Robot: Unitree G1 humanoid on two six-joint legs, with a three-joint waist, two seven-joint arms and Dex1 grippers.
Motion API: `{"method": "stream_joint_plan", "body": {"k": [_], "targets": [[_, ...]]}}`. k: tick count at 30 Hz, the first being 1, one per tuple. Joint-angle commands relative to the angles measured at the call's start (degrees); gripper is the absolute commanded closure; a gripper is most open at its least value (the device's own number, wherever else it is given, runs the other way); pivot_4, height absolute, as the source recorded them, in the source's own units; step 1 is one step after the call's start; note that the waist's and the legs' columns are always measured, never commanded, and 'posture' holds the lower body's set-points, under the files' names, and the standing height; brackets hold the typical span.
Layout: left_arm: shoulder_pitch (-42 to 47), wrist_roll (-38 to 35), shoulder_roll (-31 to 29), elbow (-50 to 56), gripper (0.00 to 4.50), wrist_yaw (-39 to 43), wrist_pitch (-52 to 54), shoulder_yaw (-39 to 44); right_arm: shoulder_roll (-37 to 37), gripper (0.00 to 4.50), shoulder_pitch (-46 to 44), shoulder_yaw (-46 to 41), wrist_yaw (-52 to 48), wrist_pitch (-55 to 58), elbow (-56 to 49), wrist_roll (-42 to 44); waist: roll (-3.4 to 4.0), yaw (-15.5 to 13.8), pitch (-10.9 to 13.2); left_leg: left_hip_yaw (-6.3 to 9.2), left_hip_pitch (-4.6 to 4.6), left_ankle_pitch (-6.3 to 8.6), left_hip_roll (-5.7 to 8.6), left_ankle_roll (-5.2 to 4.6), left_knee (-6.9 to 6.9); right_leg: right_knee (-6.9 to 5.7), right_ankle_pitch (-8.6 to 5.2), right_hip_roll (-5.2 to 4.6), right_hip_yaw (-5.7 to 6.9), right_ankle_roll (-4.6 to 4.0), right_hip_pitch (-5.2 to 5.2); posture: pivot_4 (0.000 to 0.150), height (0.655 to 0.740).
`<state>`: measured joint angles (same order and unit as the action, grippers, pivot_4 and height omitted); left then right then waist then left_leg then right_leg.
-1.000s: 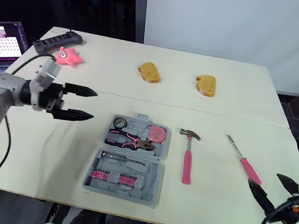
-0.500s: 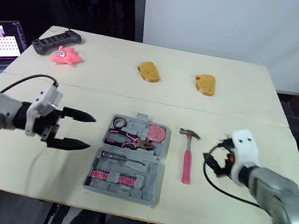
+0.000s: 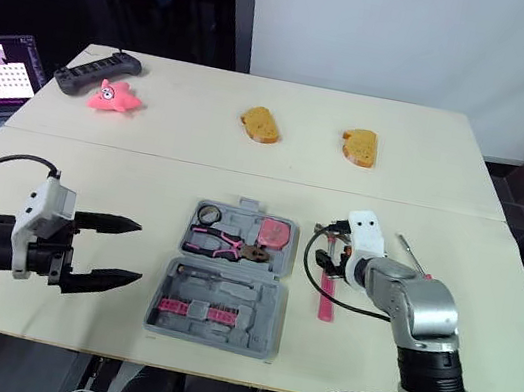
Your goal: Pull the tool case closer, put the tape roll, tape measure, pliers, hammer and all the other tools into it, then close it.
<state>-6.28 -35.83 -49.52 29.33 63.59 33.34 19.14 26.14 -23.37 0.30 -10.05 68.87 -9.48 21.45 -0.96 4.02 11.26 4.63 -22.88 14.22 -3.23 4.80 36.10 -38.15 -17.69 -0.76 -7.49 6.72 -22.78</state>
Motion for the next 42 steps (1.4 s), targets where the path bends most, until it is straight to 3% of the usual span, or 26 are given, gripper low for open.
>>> {"method": "stream_joint_plan", "body": {"k": [1, 4, 7, 14, 15, 23, 30, 34, 39, 40, 42], "targets": [[-0.6, -1.5, -0.7, 1.9, 0.00, -0.9, 0.1, 2.0, -1.9, 0.02, -0.9, 1.0, 0.5, -1.7, 0.7, -2.0, 0.00, 0.0, 0.0, 0.00, -0.01, 0.00, 0.00, 0.00, -0.01, 0.00, 0.00, 0.00, 0.00, 0.00, -0.01, 0.150, 0.7314], [-1.2, -1.8, -1.0, 2.1, 0.00, -1.4, 0.0, 2.3, -3.6, 0.02, -1.0, 1.5, 0.9, -2.3, 1.8, -3.2, 0.00, 0.0, 0.0, 0.00, -0.03, 0.00, 0.00, 0.00, -0.01, 0.00, 0.00, 0.00, 0.00, 0.00, -0.05, 0.150, 0.7314], [-1.6, -1.8, -1.3, 2.2, 0.00, -1.8, -0.2, 2.2, -4.7, 0.87, -0.7, 1.0, 1.8, -2.4, 2.8, -4.5, 0.00, 0.0, 0.0, 0.00, -0.04, 0.00, 0.00, 0.00, 0.01, 0.00, 0.00, 0.00, 0.00, 0.00, -0.04, 0.150, 0.7314], [-1.4, -1.6, -1.8, 2.5, 0.00, -2.4, -0.7, 1.2, -4.6, 4.40, 0.1, -0.9, 2.0, -3.2, 3.0, -6.5, -0.01, 0.0, 0.0, 0.00, -0.04, 0.00, -0.01, 0.00, -0.01, 0.00, 0.00, 0.01, 0.00, 0.00, -0.06, 0.150, 0.7314], [-1.4, -1.7, -1.8, 2.5, 0.00, -2.4, -0.7, 1.1, -4.1, 4.46, 0.5, -1.3, 1.7, -2.7, 2.3, -6.4, -0.01, 0.1, 0.0, 0.00, -0.05, 0.00, 0.00, 0.00, -0.01, 0.00, 0.00, 0.01, 0.00, 0.00, -0.06, 0.150, 0.7314], [-0.4, -2.3, -2.2, 1.5, 0.00, -1.6, -0.2, -0.8, -1.3, 4.46, 8.3, -7.7, 0.0, 7.7, -11.1, -3.7, 0.00, -0.6, 0.0, 0.02, -0.34, 0.00, 0.01, 0.00, 0.00, 0.03, 0.01, -0.02, 0.04, 0.01, -0.29, 0.150, 0.7314], [3.4, -0.7, -2.0, -1.6, 0.00, -0.3, -1.9, -4.9, -3.7, 4.46, 14.8, -12.3, -0.7, 20.4, -22.8, -1.5, 0.00, -0.2, 0.0, 0.03, -0.40, 0.00, 0.01, 0.00, 0.02, -0.02, 0.01, 0.00, 0.04, 0.00, -0.40, 0.150, 0.7314], [4.8, -0.3, -2.4, -2.9, 0.00, 0.3, -2.4, -6.2, -6.0, 2.89, 14.6, -13.5, -0.5, 23.5, -24.7, -1.7, 0.01, 0.1, 0.0, 0.03, -0.39, 0.00, 0.00, 0.00, 0.04, -0.02, 0.02, 0.01, 0.03, -0.01, -0.40, 0.150, 0.7314], [4.7, 0.0, -2.2, -3.0, 0.00, 0.5, -2.8, -6.5, -1.5, 0.39, 13.0, -14.2, -3.3, 23.6, -25.3, 0.7, 0.02, -0.1, 0.0, 0.02, -0.42, 0.00, 0.00, 0.00, 0.03, -0.01, 0.02, 0.00, 0.03, 0.00, -0.41, 0.150, 0.7314], [4.5, 0.0, -2.2, -2.9, 0.00, 0.4, -2.8, -6.4, 1.0, 0.09, 12.4, -14.2, -5.0, 23.6, -25.1, 2.2, 0.02, -0.1, 0.0, 0.01, -0.43, 0.00, 0.02, 0.00, 0.05, 0.00, 0.02, -0.03, 0.03, -0.01, -0.41, 0.150, 0.7314], [4.0, 0.0, -2.0, -2.6, 0.00, 0.4, -3.0, -6.3, 7.7, 0.09, 11.3, -12.7, -9.5, 23.6, -24.8, 5.5, 0.03, -0.1, 0.0, 0.00, -0.44, 0.00, 0.04, 0.00, 0.06, 0.01, 0.02, -0.04, 0.02, -0.01, -0.41, 0.150, 0.7314]]}}
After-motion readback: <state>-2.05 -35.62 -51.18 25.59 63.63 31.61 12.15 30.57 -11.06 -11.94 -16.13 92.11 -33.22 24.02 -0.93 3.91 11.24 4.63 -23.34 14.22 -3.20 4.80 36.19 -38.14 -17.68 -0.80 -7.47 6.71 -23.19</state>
